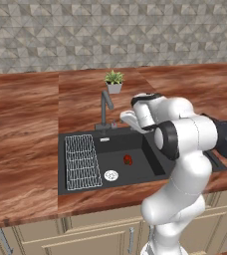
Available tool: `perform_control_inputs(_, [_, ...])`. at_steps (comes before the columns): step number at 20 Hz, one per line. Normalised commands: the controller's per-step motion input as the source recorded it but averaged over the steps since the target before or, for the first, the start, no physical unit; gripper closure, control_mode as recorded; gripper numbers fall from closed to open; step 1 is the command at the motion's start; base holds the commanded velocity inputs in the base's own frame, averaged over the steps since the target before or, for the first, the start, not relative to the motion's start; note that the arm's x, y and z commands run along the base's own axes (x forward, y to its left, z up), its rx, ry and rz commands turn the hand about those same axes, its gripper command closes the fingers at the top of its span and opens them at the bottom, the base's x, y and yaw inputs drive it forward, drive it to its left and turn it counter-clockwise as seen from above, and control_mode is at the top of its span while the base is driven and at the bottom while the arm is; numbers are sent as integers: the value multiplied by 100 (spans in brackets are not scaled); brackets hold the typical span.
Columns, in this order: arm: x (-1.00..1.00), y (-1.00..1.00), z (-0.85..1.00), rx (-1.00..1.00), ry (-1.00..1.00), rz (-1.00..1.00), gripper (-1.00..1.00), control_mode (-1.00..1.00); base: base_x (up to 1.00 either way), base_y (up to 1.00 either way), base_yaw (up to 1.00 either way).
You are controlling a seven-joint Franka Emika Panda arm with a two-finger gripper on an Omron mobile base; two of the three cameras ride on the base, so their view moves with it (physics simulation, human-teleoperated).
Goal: Dump the bell pepper from the pot into the sink. Then turn on the water and wash the bell pepper. Then turn off the water and put the bell pepper back in the pot.
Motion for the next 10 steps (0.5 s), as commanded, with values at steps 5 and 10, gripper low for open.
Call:
perform_control_inputs(5, [19,1,-9,0,0,0,-100,-100,0,0,0])
perform_control_inputs(10, [21,1,-11,0,0,0,-100,-100,0,0,0])
